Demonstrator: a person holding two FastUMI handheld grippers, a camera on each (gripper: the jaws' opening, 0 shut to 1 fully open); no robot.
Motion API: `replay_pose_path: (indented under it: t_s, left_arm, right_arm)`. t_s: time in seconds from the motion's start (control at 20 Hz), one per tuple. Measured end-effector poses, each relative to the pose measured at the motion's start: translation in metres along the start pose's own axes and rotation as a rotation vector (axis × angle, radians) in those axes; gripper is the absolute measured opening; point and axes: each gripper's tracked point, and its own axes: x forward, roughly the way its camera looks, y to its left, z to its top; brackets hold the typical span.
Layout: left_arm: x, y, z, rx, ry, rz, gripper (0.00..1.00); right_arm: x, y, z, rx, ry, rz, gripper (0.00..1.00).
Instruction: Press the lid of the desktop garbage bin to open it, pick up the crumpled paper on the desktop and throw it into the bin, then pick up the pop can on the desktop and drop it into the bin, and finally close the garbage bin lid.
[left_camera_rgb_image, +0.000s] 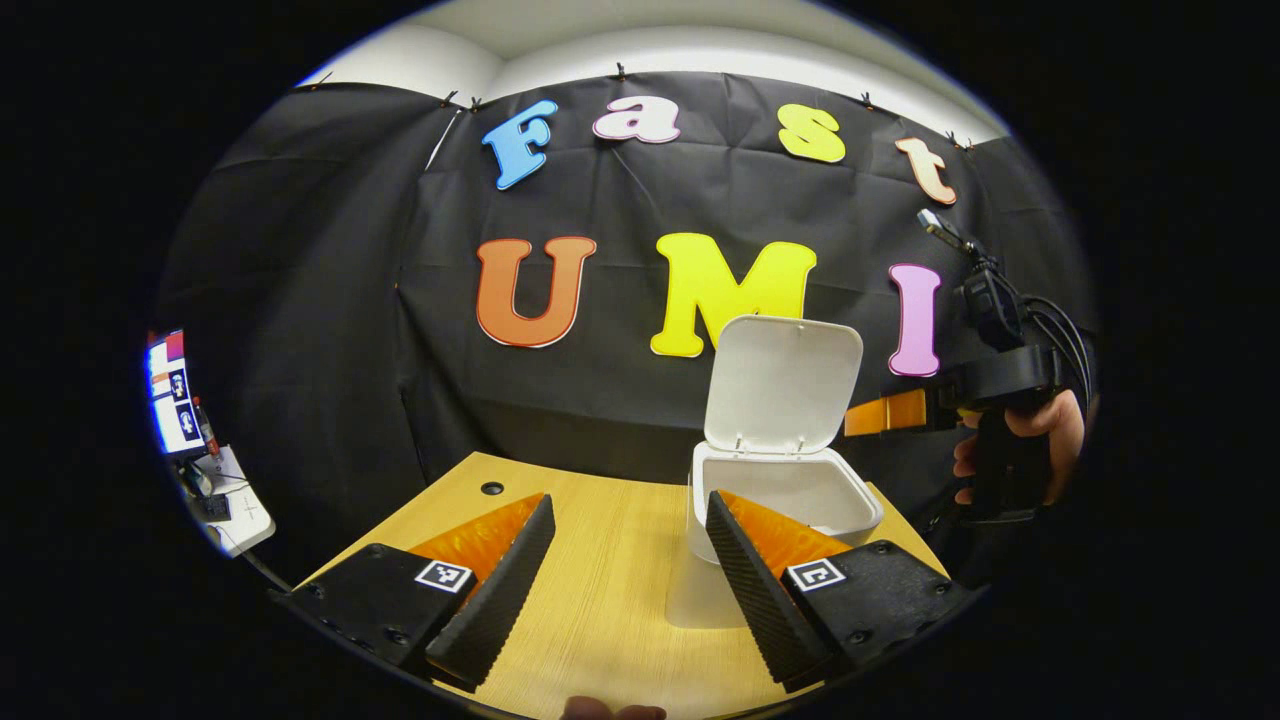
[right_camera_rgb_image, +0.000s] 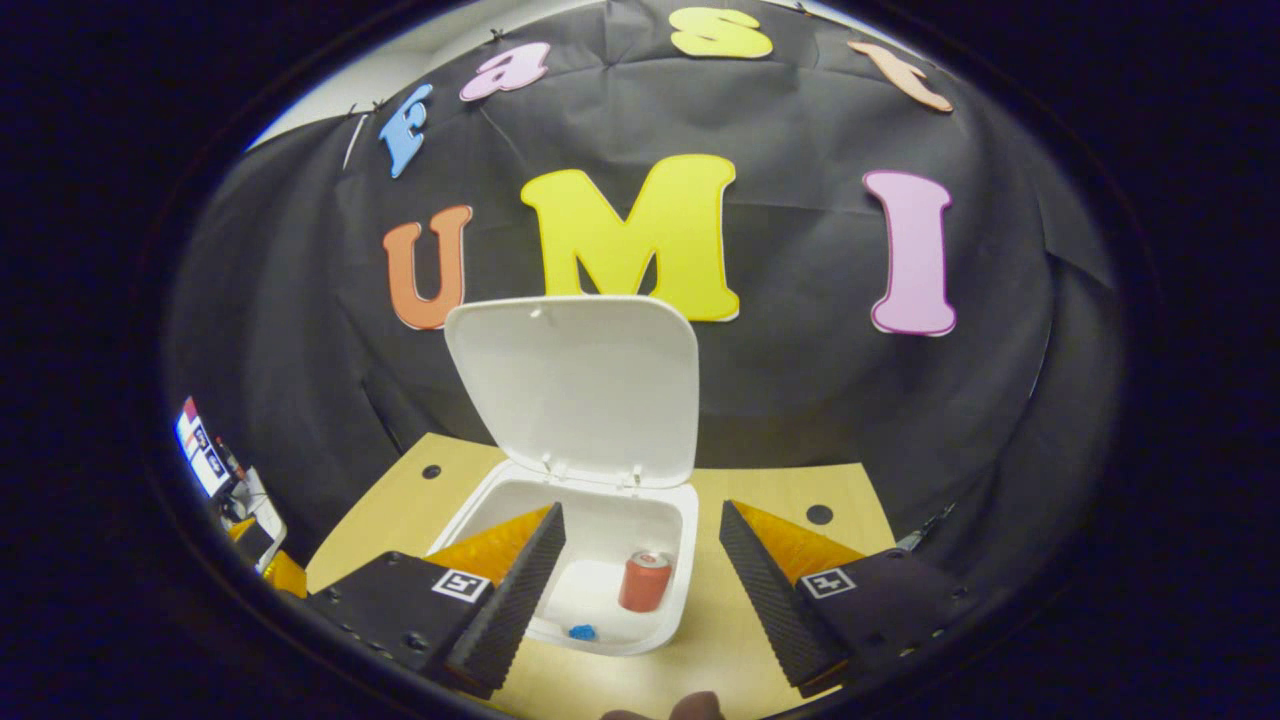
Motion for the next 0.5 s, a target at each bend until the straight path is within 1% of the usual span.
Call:
replay_pose_path:
  t_s: [0.1,0.25,0.4,0.5]
  left_arm:
    - [-0.002,-0.005,0.002,-0.004,-0.007,-0.019,0.98]
    - [-0.002,-0.011,0.003,-0.001,-0.017,-0.045,0.98]
    - [-0.004,-0.012,0.008,0.015,-0.027,-0.061,0.98]
    - [-0.004,-0.011,0.012,0.019,-0.04,-0.062,0.98]
  right_arm:
    - [-0.02,0.008,0.014,-0.002,-0.047,-0.009,0.96]
    - [-0.031,0.017,0.039,0.035,-0.1,-0.025,0.96]
    - [-0.033,0.028,0.074,0.065,-0.164,-0.039,0.96]
    - [-0.028,0.033,0.096,0.056,-0.199,-0.046,0.96]
